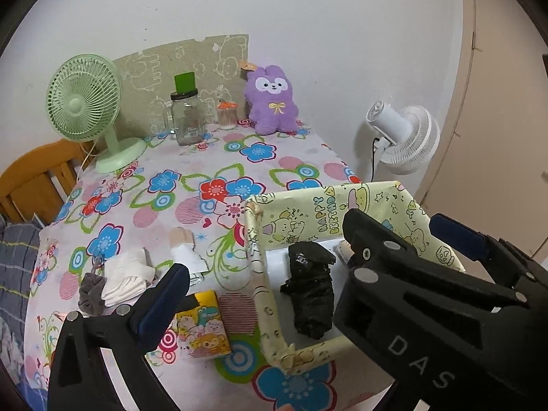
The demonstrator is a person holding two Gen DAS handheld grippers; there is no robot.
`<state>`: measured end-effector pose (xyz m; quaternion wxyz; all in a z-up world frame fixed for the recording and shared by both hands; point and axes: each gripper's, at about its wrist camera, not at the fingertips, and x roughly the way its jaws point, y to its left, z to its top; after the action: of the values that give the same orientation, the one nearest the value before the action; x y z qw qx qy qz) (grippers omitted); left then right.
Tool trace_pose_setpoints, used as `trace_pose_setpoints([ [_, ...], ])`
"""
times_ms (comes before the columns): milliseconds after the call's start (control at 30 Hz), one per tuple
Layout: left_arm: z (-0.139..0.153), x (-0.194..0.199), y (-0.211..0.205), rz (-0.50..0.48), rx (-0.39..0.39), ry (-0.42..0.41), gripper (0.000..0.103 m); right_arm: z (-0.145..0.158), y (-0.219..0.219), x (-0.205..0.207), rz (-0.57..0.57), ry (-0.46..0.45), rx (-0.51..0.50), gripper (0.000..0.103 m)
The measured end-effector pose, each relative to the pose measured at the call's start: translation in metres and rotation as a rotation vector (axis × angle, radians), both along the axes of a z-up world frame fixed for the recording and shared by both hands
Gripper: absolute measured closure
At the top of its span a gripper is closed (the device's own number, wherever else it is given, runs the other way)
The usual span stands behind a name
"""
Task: Organize soft objects
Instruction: 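Withdraw both grippers from the box back over the table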
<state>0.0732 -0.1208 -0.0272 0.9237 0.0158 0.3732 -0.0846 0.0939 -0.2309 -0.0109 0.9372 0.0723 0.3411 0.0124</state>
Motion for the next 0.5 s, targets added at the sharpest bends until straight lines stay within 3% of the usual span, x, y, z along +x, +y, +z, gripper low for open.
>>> trace_pose_setpoints([
  [300, 0.001, -0.005, 0.022, 0.016, -0.008, 0.025, 0.003, 0.008, 0.025, -0.012, 0.028, -0.029, -0.022, 0.01],
  [500, 0.004, -0.014, 0.036, 0.038, 0.012, -0.011, 0.003, 0.01, 0.042, -0.017, 0.045, -0.04, -0.029, 0.009],
])
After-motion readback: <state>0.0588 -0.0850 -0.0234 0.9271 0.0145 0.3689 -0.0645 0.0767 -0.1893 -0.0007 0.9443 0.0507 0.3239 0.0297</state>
